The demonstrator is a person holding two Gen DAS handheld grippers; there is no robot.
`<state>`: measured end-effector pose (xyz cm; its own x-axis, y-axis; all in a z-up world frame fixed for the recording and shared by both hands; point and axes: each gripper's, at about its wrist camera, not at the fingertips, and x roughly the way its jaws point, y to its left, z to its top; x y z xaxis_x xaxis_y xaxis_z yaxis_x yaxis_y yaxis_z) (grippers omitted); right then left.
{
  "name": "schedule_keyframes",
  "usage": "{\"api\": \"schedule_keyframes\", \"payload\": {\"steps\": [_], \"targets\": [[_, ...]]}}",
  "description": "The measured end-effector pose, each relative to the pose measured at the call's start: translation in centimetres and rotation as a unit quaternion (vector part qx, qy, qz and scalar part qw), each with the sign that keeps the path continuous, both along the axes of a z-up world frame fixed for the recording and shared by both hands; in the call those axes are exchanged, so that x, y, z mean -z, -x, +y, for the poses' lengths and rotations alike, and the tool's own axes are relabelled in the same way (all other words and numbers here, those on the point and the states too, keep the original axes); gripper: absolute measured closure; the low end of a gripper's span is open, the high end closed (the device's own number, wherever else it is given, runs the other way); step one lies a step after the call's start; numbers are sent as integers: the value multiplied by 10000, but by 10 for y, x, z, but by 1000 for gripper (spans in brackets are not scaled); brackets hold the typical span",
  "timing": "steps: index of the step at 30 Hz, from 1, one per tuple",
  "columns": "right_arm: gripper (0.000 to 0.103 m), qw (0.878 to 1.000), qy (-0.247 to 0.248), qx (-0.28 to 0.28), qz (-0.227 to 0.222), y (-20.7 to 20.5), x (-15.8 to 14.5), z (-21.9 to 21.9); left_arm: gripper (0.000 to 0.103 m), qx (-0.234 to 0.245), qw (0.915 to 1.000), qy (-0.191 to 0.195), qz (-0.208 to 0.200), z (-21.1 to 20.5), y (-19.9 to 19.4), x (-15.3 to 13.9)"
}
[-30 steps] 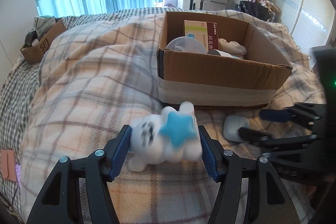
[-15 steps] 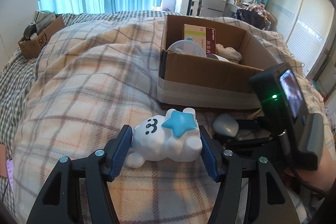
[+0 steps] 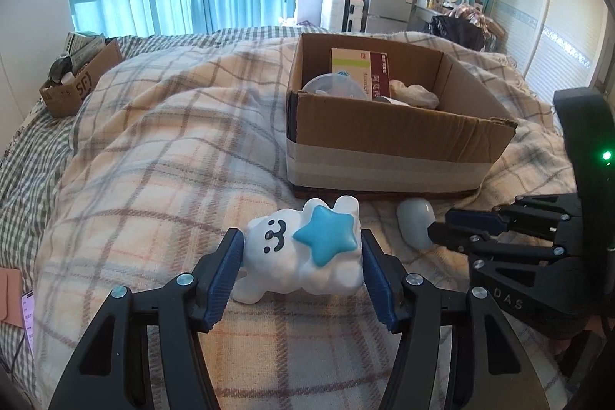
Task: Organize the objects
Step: 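Carry toy and earbud case over the cardboard box and open both tools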
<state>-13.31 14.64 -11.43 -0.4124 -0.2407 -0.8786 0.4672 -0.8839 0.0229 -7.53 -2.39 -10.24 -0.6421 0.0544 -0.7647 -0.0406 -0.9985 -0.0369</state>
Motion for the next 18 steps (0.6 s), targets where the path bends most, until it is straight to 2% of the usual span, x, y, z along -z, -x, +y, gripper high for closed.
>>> {"api": "schedule_keyframes", "payload": {"steps": [3, 4, 5, 6, 10, 12, 14, 18], "targets": [[83, 9999, 100, -39, -111, 6, 4, -9, 41, -11, 10000, 20, -2, 1, 1, 0], [79, 9999, 106, 9, -131, 8, 6, -8, 41, -20, 10000, 17, -14, 1, 2, 1], [70, 9999, 91, 57, -134, 7, 9, -4, 41, -27, 10000, 12, -27, 0, 3, 2], [68, 9998, 94, 118, -160, 11, 12, -2, 41, -36, 10000, 8, -36, 0, 4, 2], [68, 9993, 68, 127, -352, 20, 25, -10, 41, -36, 10000, -14, -52, 0, 5, 4], [64, 9993, -28, -47, -362, 20, 28, -20, 41, -42, 10000, -56, -39, -1, 5, 3], [47, 9992, -172, -131, -343, 22, 31, -29, 41, -71, 9999, -110, -23, -3, 4, 3], [46, 9987, -378, -6, -355, 35, 42, -36, 41, -90, 9998, -182, 23, -5, 3, 2]]}}
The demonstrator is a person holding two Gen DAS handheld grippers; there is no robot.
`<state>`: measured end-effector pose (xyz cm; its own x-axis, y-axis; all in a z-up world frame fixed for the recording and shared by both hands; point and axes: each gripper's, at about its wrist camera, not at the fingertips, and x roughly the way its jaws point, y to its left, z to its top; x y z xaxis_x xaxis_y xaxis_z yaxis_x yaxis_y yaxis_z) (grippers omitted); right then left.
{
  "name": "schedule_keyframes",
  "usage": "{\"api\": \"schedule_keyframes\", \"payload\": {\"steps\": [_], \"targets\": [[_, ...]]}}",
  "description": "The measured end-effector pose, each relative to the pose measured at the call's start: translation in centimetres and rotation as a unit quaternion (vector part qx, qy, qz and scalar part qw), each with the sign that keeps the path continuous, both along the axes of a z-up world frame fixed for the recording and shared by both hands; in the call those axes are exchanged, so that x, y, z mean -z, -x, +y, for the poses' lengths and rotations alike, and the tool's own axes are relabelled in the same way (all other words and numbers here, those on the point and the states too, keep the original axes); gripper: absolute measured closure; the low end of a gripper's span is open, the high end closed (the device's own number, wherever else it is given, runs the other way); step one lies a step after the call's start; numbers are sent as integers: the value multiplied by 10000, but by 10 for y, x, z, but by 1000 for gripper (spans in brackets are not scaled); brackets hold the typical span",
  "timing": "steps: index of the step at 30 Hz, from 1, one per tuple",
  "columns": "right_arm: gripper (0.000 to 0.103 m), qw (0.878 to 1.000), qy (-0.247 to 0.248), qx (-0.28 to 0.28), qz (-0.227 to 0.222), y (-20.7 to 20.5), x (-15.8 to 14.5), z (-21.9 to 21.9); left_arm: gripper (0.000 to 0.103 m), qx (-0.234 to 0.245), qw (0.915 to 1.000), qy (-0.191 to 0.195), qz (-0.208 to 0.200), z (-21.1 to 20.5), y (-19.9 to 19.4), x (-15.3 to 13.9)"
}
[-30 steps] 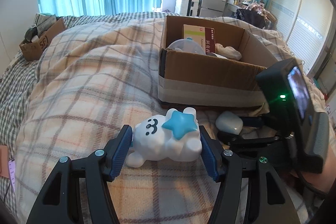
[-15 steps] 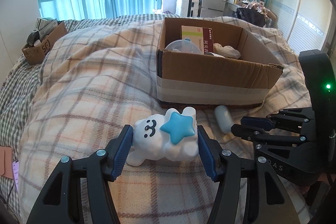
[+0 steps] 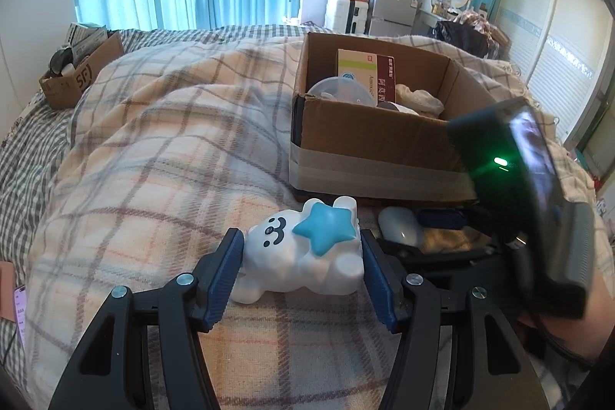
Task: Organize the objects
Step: 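Carry toy and earbud case over the cardboard box and open both tools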
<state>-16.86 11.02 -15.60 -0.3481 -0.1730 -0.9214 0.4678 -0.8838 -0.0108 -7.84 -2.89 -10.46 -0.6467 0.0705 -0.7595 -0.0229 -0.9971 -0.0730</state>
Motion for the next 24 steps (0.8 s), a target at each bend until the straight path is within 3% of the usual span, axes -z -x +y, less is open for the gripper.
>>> {"api": "schedule_keyframes", "payload": {"steps": [1, 2, 8, 12, 16, 20, 24], "targets": [[46, 10000, -16, 22, -37, 4, 3, 0, 41, 5, 10000, -7, 15, 0, -1, 0], [53, 10000, -18, 37, -82, 6, 4, 1, 41, 8, 10000, -9, 27, 0, -1, 0], [53, 9999, 118, -16, 59, -14, -13, 13, 41, 3, 9999, -69, 158, -2, -8, -7], [53, 9976, 470, -12, 512, -35, -54, 29, 41, -7, 9994, -239, 258, -4, -13, -17], [53, 9904, 949, -41, 1006, -52, -108, 47, 41, 120, 9979, -375, 511, 1, -12, -48], [53, 9828, 1042, 23, 1527, -35, -157, 43, 41, 349, 9955, -196, 856, 19, 9, -83], [53, 9764, 1042, 176, 1886, -4, -192, 53, 41, 590, 9920, -340, 1063, 34, 50, -106]]}}
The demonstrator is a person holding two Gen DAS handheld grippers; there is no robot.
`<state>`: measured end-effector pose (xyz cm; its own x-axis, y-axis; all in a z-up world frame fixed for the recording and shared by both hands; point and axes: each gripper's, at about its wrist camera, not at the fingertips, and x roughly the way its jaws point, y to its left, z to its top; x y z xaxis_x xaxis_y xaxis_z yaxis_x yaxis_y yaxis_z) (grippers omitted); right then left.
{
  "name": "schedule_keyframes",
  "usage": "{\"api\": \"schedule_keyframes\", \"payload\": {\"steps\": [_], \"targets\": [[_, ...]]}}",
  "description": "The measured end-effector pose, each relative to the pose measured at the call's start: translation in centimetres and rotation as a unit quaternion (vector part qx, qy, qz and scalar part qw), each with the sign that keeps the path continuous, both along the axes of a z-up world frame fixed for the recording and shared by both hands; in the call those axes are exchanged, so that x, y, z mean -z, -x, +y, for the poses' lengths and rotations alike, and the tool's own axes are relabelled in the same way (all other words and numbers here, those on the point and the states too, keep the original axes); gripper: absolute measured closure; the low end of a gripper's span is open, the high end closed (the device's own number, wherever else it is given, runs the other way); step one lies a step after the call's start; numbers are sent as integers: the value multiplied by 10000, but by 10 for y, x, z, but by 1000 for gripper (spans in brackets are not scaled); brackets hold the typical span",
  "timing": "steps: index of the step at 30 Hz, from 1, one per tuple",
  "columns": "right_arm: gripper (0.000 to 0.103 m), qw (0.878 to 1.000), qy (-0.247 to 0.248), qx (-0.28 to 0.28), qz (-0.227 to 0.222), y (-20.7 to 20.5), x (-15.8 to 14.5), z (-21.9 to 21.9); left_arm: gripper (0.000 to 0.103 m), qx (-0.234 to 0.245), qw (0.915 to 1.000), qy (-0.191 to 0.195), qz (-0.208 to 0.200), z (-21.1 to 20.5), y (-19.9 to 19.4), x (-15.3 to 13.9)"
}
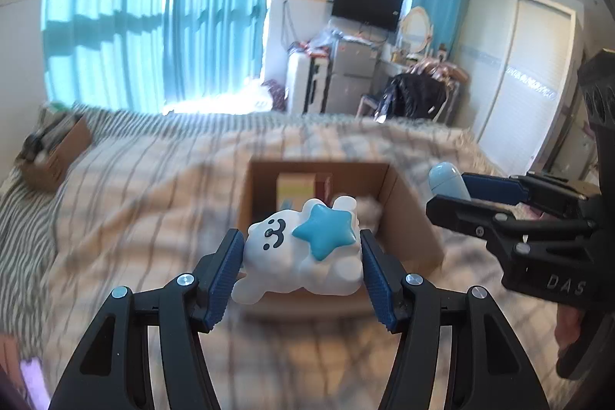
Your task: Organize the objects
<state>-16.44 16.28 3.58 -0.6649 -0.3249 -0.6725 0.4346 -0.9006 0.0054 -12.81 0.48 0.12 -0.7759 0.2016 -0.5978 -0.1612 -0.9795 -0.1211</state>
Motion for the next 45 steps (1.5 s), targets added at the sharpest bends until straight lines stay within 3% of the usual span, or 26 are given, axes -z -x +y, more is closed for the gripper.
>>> {"api": "schedule_keyframes", "payload": {"steps": [5, 11, 17, 21, 23, 25, 27, 28, 33, 35, 38, 41, 45], "targets": [[53, 9999, 38, 134, -14, 38, -6, 6, 41, 168, 9995, 251, -6, 20, 59, 0], [53, 9992, 14, 288, -294, 98, 26, 12, 41, 316, 9982, 221, -450, 24, 109, 40], [52, 9965, 99, 406, -723, 135, 75, 24, 41, 492, 9956, 371, -712, 26, 126, 73], [52, 9952, 46, 470, -863, 141, 86, 29, 40, 553, 9937, 293, -928, 27, 132, 88], [38, 9956, 81, 577, -730, 137, 79, 34, 40, 598, 9931, 289, -972, 28, 128, 89], [34, 9955, 164, 768, -538, 130, 67, 41, 35, 516, 9947, 410, -783, 30, 121, 78], [34, 9954, 201, 810, -477, 123, 55, 46, 14, 428, 9966, 477, -526, 30, 111, 61], [34, 9953, 201, 851, -426, 118, 48, 48, 12, 399, 9973, 474, -388, 29, 106, 51], [26, 9931, 367, 1114, -1, 83, -4, 63, 11, 245, 9983, 530, 49, 25, 80, 4], [15, 9922, 370, 1167, 233, 68, -25, 65, 7, 206, 9986, 441, 217, 22, 67, -18], [10, 9895, 293, 1235, 686, 40, -61, 67, 0, 108, 9977, 349, 567, 17, 44, -46], [0, 9859, 296, 1282, 1031, 11, -89, 69, 0, 26, 9958, 329, 859, 14, 25, -70], [0, 9800, 221, 1358, 1441, -27, -111, 70, 0, -138, 9928, 224, 1172, 6, -2, -90]]}}
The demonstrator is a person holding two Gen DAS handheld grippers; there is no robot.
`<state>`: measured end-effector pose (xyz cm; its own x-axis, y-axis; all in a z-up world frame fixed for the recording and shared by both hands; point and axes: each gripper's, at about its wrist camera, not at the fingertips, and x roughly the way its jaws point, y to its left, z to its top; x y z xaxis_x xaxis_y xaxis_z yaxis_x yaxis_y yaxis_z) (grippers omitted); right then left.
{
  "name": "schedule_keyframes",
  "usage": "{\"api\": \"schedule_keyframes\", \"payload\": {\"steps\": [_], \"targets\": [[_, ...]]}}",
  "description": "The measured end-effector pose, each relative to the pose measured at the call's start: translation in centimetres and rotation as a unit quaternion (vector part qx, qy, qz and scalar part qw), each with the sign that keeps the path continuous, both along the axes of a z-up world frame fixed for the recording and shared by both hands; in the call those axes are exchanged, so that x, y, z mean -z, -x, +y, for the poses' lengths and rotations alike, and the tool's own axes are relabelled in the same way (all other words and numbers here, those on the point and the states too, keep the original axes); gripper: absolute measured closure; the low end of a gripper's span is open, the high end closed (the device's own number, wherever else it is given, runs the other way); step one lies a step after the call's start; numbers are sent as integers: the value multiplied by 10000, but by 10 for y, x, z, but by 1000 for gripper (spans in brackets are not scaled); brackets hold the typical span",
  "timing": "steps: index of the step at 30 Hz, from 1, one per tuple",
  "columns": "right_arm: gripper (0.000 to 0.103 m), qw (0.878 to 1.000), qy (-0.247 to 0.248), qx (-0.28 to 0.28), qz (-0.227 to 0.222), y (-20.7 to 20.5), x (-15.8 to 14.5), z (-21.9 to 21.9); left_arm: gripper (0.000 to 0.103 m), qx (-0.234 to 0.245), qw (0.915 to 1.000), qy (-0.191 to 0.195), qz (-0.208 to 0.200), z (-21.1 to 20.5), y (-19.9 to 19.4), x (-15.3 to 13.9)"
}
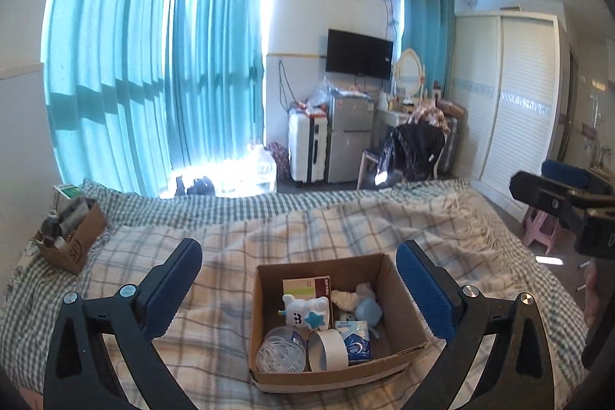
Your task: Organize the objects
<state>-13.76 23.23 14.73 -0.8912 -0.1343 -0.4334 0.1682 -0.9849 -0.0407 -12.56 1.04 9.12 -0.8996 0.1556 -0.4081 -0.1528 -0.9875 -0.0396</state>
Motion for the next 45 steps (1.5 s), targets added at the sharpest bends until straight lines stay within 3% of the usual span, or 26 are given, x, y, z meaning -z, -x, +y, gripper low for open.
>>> {"api": "schedule_keyframes", "payload": {"steps": [8, 11, 13, 16, 20, 25, 32, 45], "targets": [[0, 9971, 244, 263, 673, -63, 6, 9, 0, -156, 9987, -151, 465, -13, -48, 3], [0, 9947, 226, 382, 932, -79, 31, 7, 0, -487, 9956, -167, 779, -13, -71, 18], [0, 9928, 133, 503, 1083, -86, 59, 2, 0, -516, 9954, -227, 771, -12, -78, 34], [0, 9944, -135, 512, 919, -85, 95, -4, 0, -561, 9962, 52, 671, -7, -82, 56], [0, 9983, 125, 482, 299, -70, 126, 1, 0, -758, 9947, 177, 679, -9, -87, 71], [0, 9982, 162, 526, 233, -72, 128, 6, 0, -772, 9950, 11, 626, -13, -92, 75], [0, 9981, 171, 537, 242, -76, 126, 4, 0, -739, 9956, 202, 547, -8, -99, 81], [0, 9980, 219, 505, 314, -79, 124, 3, 0, -753, 9961, 92, 439, -13, -99, 84]]}}
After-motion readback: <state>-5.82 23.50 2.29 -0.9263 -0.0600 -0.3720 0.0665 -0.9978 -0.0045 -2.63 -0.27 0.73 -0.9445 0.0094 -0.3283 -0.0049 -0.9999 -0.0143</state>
